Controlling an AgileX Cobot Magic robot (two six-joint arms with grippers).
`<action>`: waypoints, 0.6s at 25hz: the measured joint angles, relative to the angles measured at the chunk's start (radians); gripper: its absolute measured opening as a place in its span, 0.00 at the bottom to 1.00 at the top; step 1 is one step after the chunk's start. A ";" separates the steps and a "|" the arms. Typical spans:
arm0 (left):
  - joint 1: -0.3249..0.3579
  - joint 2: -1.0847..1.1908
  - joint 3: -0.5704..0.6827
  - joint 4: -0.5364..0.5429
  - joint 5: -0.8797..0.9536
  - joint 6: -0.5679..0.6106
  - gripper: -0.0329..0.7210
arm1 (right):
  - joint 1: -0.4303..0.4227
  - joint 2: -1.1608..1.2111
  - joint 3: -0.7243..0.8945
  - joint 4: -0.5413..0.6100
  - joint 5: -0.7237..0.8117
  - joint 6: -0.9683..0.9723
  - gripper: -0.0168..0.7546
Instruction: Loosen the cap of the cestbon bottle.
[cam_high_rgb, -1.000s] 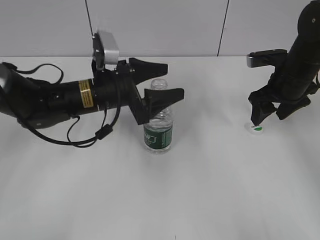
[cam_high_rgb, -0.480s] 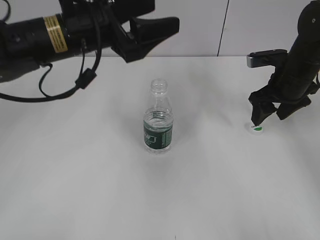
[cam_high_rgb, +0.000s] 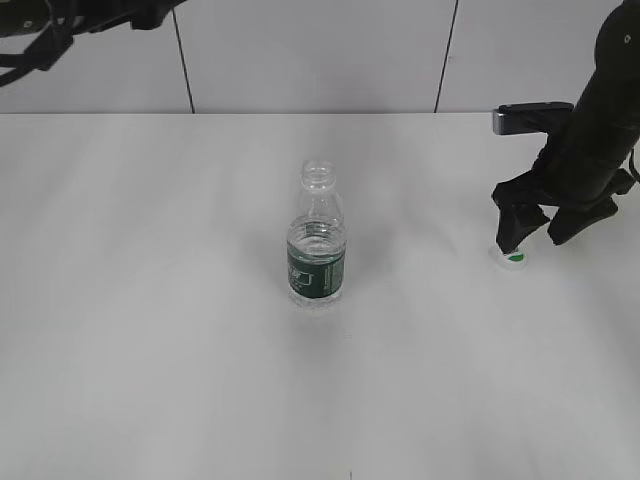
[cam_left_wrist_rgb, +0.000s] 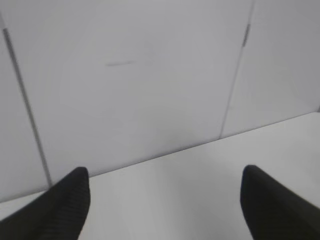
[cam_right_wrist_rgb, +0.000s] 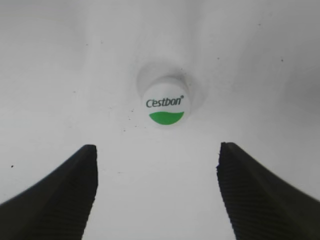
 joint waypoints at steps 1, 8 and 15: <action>0.014 -0.005 0.000 -0.003 0.035 0.000 0.79 | 0.000 0.000 0.000 0.003 0.002 0.001 0.75; 0.170 -0.010 0.000 -0.019 0.277 0.000 0.74 | 0.000 0.000 0.000 0.007 0.006 0.003 0.75; 0.273 -0.010 0.000 -0.029 0.457 0.067 0.71 | 0.000 0.000 0.000 0.008 0.008 0.003 0.75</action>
